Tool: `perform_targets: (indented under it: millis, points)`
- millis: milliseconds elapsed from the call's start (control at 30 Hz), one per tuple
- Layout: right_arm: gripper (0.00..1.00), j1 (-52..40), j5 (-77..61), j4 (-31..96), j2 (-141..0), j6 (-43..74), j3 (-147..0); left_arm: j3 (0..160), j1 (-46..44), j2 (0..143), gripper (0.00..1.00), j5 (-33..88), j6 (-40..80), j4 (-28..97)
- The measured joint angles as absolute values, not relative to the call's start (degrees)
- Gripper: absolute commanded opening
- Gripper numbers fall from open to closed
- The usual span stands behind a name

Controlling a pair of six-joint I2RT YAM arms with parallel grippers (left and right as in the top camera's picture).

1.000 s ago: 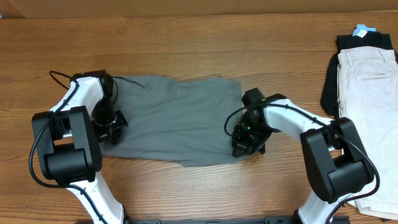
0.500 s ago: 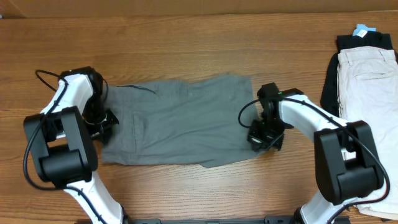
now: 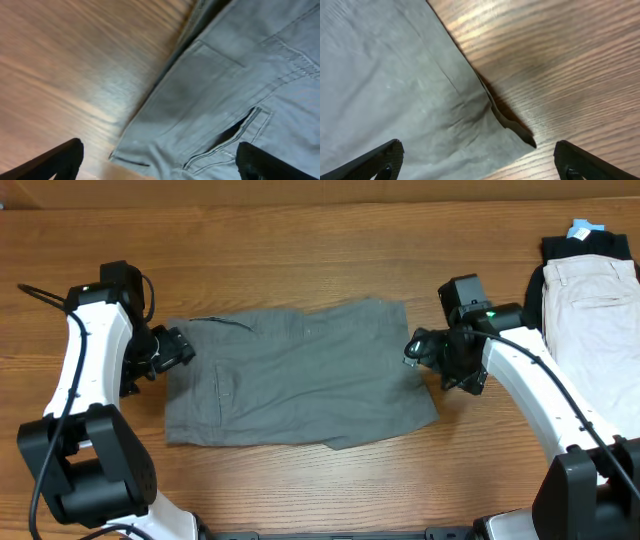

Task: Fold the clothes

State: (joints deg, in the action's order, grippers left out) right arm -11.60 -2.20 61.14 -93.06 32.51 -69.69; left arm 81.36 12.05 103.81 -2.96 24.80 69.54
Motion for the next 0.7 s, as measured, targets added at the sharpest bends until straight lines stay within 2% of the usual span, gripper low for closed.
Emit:
perform_targets:
  millis: [367,700]
  points:
    - [1.00,-9.3,-1.5,61.7,-93.1,29.4,-70.3,81.4,13.6,114.8,1.00,7.0,17.4,66.3]
    - [1.00,-4.0,-1.5,63.2,-93.1,28.8,-70.3,81.4,20.6,118.3,1.00,11.1,10.5,64.4]
